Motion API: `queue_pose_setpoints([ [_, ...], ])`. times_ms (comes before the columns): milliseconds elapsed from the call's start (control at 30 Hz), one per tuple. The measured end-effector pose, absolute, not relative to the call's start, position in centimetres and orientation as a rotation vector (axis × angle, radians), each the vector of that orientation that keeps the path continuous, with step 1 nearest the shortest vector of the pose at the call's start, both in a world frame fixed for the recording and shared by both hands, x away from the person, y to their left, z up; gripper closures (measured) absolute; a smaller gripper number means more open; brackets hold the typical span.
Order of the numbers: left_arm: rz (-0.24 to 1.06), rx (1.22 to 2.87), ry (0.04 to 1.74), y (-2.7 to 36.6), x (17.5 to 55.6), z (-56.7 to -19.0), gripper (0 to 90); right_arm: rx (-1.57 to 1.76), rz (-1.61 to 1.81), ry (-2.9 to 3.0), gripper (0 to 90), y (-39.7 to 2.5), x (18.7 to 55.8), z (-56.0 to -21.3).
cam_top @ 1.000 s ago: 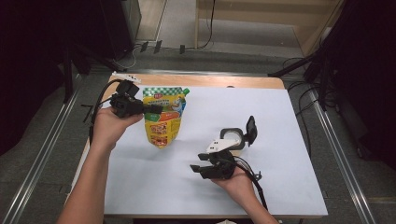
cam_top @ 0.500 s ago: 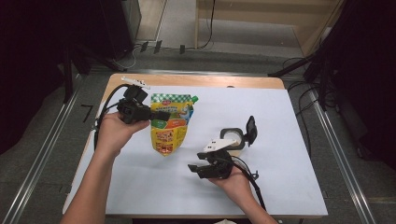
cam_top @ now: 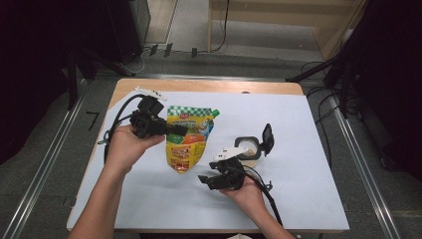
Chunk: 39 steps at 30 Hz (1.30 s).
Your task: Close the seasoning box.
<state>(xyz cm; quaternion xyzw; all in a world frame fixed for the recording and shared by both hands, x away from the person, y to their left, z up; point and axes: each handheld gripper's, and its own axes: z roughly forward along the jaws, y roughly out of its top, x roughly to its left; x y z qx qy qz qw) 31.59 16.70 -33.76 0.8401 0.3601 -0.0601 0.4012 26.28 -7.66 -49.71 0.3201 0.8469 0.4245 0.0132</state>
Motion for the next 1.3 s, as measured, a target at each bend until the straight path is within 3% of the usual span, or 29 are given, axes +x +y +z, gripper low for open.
queue_pose_setpoints([
  [633,-0.219,2.110,0.860,15.1,29.6,-32.5,90.0,1.054,1.304,2.545,47.0,-7.2,26.7,-51.7],
  [900,-0.319,2.050,0.885,15.2,29.5,-32.4,90.0,0.989,1.448,2.440,49.1,-7.5,26.0,-51.1],
  [1033,-0.313,2.043,0.918,15.4,29.9,-33.0,90.0,0.851,1.467,2.423,52.4,-6.9,25.1,-50.5],
  [1300,-0.242,2.081,0.950,14.5,30.2,-33.8,90.0,0.727,1.379,2.464,50.7,-5.9,23.9,-50.1],
])
